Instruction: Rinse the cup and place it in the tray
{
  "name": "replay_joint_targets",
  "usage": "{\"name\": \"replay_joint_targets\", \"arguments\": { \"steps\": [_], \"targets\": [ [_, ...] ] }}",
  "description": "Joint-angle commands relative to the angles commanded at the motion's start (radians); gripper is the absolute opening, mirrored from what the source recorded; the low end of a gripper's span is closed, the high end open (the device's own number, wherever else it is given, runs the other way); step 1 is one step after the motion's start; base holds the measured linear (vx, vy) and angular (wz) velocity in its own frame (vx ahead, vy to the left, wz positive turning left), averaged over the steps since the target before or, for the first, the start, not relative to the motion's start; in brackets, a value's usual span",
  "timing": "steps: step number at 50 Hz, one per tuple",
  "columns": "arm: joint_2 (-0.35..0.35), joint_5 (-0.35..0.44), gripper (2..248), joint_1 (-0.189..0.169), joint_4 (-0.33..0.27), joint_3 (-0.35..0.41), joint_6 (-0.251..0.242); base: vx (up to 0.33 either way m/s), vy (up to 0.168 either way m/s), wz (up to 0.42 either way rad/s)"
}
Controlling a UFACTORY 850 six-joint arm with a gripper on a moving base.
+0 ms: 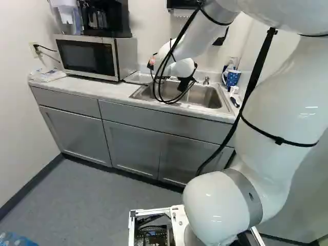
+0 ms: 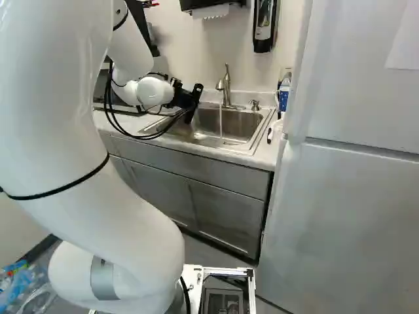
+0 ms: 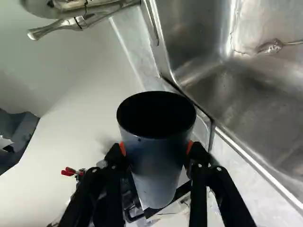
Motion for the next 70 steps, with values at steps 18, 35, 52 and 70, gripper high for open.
{"name": "replay_joint_targets", "arguments": {
  "steps": [18,35,52,70],
  "targets": [
    [0.000,0.000,126,0.000,0.000,0.000,-0.186,0.000,0.000,0.000],
    [0.000,0.000,126,0.000,0.000,0.000,-0.364,0.000,0.000,0.000],
    [0.000,0.000,126,0.000,0.000,0.000,-0.543,0.000,0.000,0.000],
    [0.000,0.000,126,0.000,0.000,0.000,-0.732,0.000,0.000,0.000]
  ]
}}
